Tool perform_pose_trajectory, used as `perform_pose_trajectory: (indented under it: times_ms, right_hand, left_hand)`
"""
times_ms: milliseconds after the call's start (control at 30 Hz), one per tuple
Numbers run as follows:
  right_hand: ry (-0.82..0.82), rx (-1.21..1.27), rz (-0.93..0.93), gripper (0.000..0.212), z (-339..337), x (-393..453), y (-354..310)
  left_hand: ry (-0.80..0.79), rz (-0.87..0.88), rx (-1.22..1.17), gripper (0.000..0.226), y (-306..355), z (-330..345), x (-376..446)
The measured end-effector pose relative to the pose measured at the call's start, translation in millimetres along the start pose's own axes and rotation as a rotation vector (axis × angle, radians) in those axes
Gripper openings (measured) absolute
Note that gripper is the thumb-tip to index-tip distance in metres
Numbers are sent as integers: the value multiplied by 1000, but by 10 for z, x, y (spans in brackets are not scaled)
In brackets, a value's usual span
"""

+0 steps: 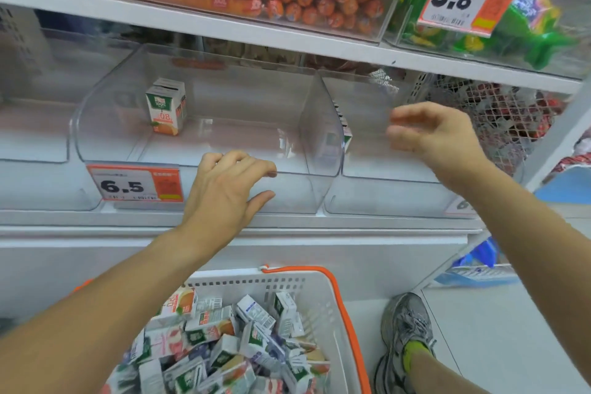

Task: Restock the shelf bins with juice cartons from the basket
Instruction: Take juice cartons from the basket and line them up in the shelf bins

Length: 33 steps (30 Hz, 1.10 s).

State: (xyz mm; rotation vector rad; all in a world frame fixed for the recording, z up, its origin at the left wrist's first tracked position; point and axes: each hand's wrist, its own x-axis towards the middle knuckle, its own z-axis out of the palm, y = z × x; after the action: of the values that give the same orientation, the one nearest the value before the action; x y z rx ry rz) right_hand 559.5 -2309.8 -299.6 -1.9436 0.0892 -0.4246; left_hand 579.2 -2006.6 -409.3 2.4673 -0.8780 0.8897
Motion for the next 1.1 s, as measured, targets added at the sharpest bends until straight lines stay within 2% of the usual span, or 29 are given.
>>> perform_pose_trajectory:
  times_ms: [67, 133, 200, 267, 367, 500, 567, 667, 767, 833, 933, 1000, 1100]
  right_hand:
    - [-89, 300, 75, 18, -10, -432, -129]
    - [-207, 451, 182, 25, 80, -799, -116]
    - [-324, 440, 334, 34, 257, -1083, 75]
    - [-455, 351, 488, 29, 489, -1332, 341]
    - [-552, 211, 631, 22, 864, -1622, 752]
    - [-585, -17, 685, 23, 1369, -1766, 1176]
    - [-648, -185, 614, 21, 1623, -1758, 1338]
    - [-723, -337, 482, 25, 2011, -1716, 1463]
    - [-757, -370, 429, 37, 2428, -1669, 1527]
    - [-808, -381, 418, 54, 2696, -1639, 1587]
    - [-877, -576, 317, 68, 2973, -1656, 1762]
    - [-903, -742, 229, 60, 3033, -1666, 1854]
    - [-908, -820, 181, 43, 3021, -1655, 1867]
  left_hand:
    - [-26, 24, -25, 37, -25, -41, -34]
    - [4, 48, -77, 33, -14, -158, -54]
    - [108, 63, -120, 23, 48, -313, -71]
    - [82, 41, -210, 17, 111, -394, -158]
    - [-264, -52, -309, 16, 90, -293, -498]
    - [-751, -250, -168, 21, -138, -14, -1201]
    - [-901, -351, -134, 26, -284, 75, -1529]
    - [-1015, -433, -34, 38, -521, 126, -1917]
    - [-1037, -504, 57, 56, -779, 122, -2127]
    - [-1022, -541, 95, 60, -928, 160, -2172]
    - [-967, -645, 57, 64, -1008, 322, -2234]
    - [-913, -695, -42, 65, -998, 454, -2330]
    - [-784, -743, -147, 61, -1022, 563, -2449]
